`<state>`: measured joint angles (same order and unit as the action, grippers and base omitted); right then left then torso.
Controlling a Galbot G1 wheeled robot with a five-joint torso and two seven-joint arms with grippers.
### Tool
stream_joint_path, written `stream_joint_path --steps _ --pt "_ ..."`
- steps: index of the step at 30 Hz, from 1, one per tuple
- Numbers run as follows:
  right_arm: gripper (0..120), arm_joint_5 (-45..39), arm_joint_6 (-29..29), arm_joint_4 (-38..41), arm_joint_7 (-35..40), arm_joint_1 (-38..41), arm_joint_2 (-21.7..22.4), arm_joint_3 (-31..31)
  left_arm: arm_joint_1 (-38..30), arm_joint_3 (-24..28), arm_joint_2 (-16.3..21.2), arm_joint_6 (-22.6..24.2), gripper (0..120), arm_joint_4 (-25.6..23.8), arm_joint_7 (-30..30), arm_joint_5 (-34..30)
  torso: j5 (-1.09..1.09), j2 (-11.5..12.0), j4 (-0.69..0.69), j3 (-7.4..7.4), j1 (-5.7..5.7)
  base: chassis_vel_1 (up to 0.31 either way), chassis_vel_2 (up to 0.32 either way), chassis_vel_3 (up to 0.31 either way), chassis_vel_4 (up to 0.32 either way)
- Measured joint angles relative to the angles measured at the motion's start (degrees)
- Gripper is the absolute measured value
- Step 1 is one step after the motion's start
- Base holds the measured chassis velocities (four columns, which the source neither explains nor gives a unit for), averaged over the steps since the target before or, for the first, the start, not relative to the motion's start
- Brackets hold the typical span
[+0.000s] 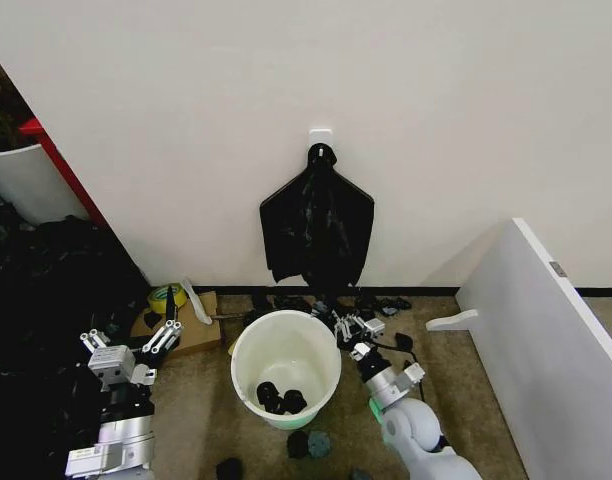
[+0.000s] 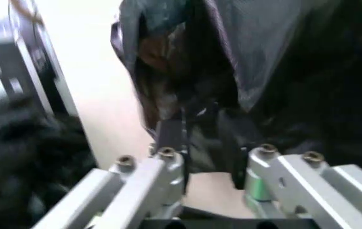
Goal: Place the garbage bag over the trash bin.
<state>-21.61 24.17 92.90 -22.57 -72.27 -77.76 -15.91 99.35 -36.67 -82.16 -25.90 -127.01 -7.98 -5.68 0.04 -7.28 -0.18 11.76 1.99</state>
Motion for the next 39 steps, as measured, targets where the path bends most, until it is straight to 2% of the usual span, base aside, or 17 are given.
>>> stream_joint_path --steps 1,2,4,8,9,15,16,20,22,24,31,32,39 --pt "22 4.0 0.5 0.4 2.3 -0.4 0.5 -0.5 0.0 0.0 0.0 0.0 100 0.1 0.0 0.0 0.01 0.0 0.0 0.0 0.0 0.0 0.0 0.0 0.0" --pt "22 4.0 0.5 0.4 2.3 -0.4 0.5 -0.5 0.0 0.0 0.0 0.0 100 0.1 0.0 0.0 0.01 0.0 0.0 0.0 0.0 0.0 0.0 0.0 0.0" --pt "32 10.8 0.5 1.4 9.3 -1.6 1.7 -1.0 -0.1 0.1 -0.1 0.0 100 0.3 0.0 0.0 0.0 0.0 0.0 0.0 0.0 0.0 0.0 0.0 0.0" --pt "48 16.1 -1.8 4.3 19.5 -4.2 2.9 -0.6 -0.4 0.3 -0.3 0.0 100 0.8 0.0 0.0 0.01 0.0 -0.01 0.0 0.0 0.0 0.0 0.0 0.0" --pt "48 16.1 -1.8 4.3 19.5 -4.2 2.9 -0.6 -0.4 0.3 -0.3 0.0 100 0.8 0.0 0.0 0.01 0.0 -0.01 0.0 0.0 0.0 0.0 0.0 0.0" --pt "74 19.4 -1.2 12.3 22.3 -6.4 2.5 1.5 -0.7 0.6 -0.6 0.0 100 1.6 0.0 0.4 -0.01 0.0 0.0 0.0 0.0 0.0 0.0 0.0 0.0" --pt "74 19.4 -1.2 12.3 22.3 -6.4 2.5 1.5 -0.7 0.6 -0.6 0.0 100 1.6 0.0 0.4 -0.01 0.0 0.0 0.0 0.0 0.0 0.0 0.0 0.0" --pt "90 28.3 -3.6 17.0 24.9 -5.6 2.5 3.4 -0.7 0.5 -0.7 0.1 100 1.8 0.1 0.5 -0.01 0.0 0.0 0.0 0.0 0.0 0.0 0.0 0.0" --pt "97 33.3 -6.7 18.4 26.5 -4.5 3.3 4.5 -0.8 0.5 -0.7 0.1 100 2.0 0.1 0.5 0.0 0.0 0.0 0.0 0.0 0.0 0.0 0.0 0.0" --pt "98 35.5 -8.5 18.9 27.1 -3.6 3.9 5.2 -0.8 0.4 -0.7 0.1 100 2.1 0.1 0.5 -0.01 0.0 -0.01 0.0 0.0 0.0 0.0 0.0 0.0" --pt "100 48.7 -22.0 18.9 26.7 4.4 7.7 10.0 -1.8 0.4 -1.1 0.3 100 3.5 0.1 0.6 -0.01 0.0 0.0 0.01 0.0 0.0 0.0 0.0 0.0" --pt "100 48.7 -22.0 18.9 26.7 4.4 7.7 10.0 -1.8 0.4 -1.1 0.3 100 3.5 0.1 0.6 -0.01 0.0 0.0 0.01 0.0 0.0 0.0 0.0 0.0" --pt "100 57.7 -36.2 14.7 26.0 10.6 6.8 14.8 -2.6 0.2 -1.3 0.6 100 4.7 0.0 0.5 0.0 0.0 0.0 0.01 0.01 0.0 0.0 0.0 0.0"
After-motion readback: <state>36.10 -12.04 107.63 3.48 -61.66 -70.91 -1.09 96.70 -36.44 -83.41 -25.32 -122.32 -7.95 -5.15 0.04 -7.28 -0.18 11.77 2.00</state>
